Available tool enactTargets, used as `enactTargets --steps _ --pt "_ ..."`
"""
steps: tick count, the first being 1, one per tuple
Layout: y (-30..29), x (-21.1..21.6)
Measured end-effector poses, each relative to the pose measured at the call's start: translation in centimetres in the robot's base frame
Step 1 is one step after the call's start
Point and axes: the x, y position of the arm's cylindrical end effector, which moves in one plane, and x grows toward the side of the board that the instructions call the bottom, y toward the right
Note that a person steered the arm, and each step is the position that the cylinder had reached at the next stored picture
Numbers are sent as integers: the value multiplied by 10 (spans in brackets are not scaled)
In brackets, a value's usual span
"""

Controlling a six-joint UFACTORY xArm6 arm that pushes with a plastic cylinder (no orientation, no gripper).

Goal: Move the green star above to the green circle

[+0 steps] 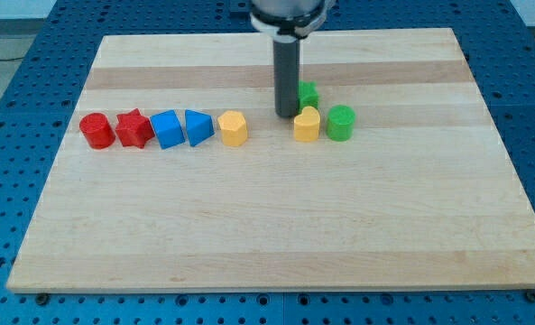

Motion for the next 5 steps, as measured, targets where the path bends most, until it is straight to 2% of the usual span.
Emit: enactTargets --steps 1,2,4,5 --pt "17 -30" --pt "22 -35" --pt "42 -35" --pt "48 -21"
